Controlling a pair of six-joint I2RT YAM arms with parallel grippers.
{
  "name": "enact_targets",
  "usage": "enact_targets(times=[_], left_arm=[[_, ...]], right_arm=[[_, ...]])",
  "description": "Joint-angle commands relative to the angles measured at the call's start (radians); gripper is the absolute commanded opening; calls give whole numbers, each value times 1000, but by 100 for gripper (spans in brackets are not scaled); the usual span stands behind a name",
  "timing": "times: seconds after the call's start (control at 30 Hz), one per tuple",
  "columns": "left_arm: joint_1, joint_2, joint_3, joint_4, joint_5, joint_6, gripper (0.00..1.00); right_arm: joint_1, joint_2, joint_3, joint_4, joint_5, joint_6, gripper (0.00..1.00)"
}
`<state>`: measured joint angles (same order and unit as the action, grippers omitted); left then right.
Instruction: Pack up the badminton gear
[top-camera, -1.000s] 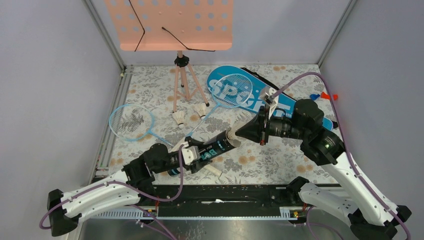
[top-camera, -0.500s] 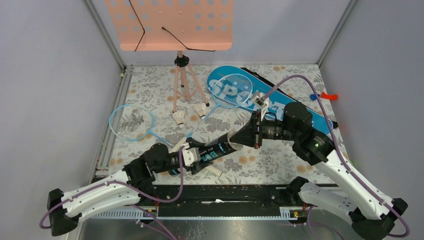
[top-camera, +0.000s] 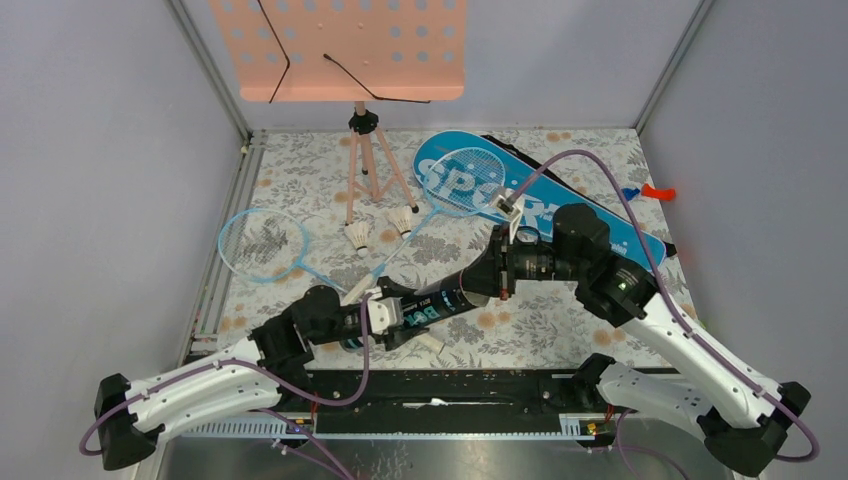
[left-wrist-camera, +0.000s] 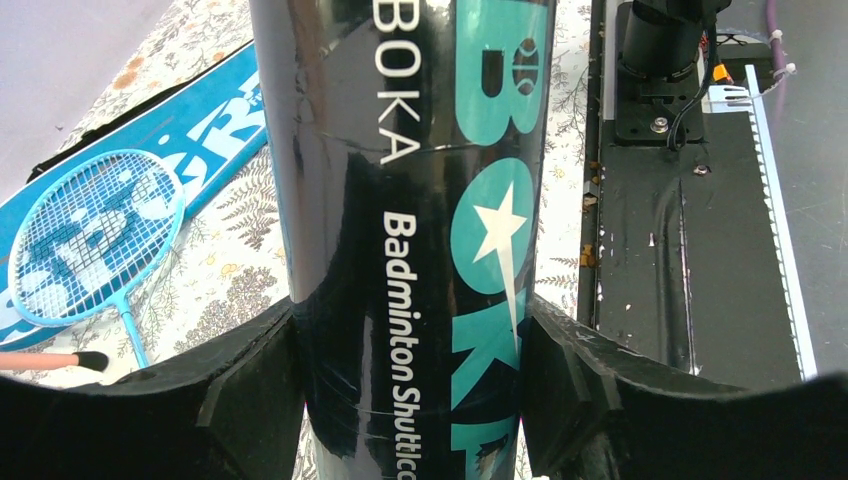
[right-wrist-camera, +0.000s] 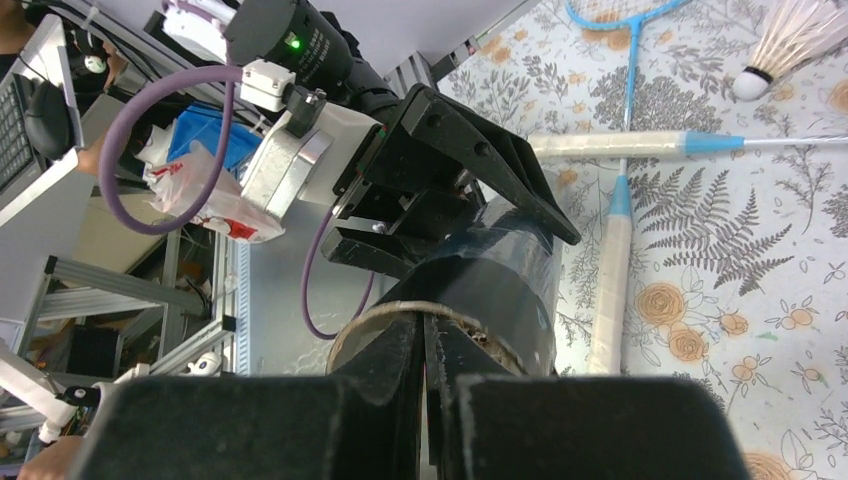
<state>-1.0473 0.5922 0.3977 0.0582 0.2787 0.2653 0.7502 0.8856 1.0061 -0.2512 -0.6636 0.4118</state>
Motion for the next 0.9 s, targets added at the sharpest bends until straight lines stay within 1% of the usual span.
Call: enact_targets(times=[0.0,0.2,0.33,0.4,0.43,0.5,0.53,0.6,0.63,0.67,0.73,0.77,0.87], left_arm=[[-2,8,36,144,70,15,11],[-2,25,36,177,98,13,11],[-2,30,35,194,111,10,10],[-2,34,35,199,110,6,10],[-2,34,36,196,106,4,11],[-2,30,38,186,89,1,11],[-2,26,38,178,81,-1,10],[-2,12,35,165,63,-5,11],[-2,3,32,161,54,-8,10],[-2,-7,27,157,41,-12,11],[-2,-37,17,160,9,-27,11],[-2,-49,12,156,-7,-32,11],[-2,-83,2,139,-58,-42,11]], right_arm=[[56,60,30,-16,52,-22,0],[118,123,18,10,103,-29,0],[160,174,4,51,103,-32,0],[172,205,14,45,98,-46,1],[175,216,32,20,99,-56,4],[175,222,71,-34,124,-82,16],[175,217,94,-65,150,-95,19],[175,185,139,-122,215,-131,22],[175,165,156,-136,247,-143,25],[175,143,167,-143,277,-155,32],[175,91,187,-148,322,-190,49],[175,67,199,-150,344,-210,55],[175,-5,238,-153,410,-250,66]])
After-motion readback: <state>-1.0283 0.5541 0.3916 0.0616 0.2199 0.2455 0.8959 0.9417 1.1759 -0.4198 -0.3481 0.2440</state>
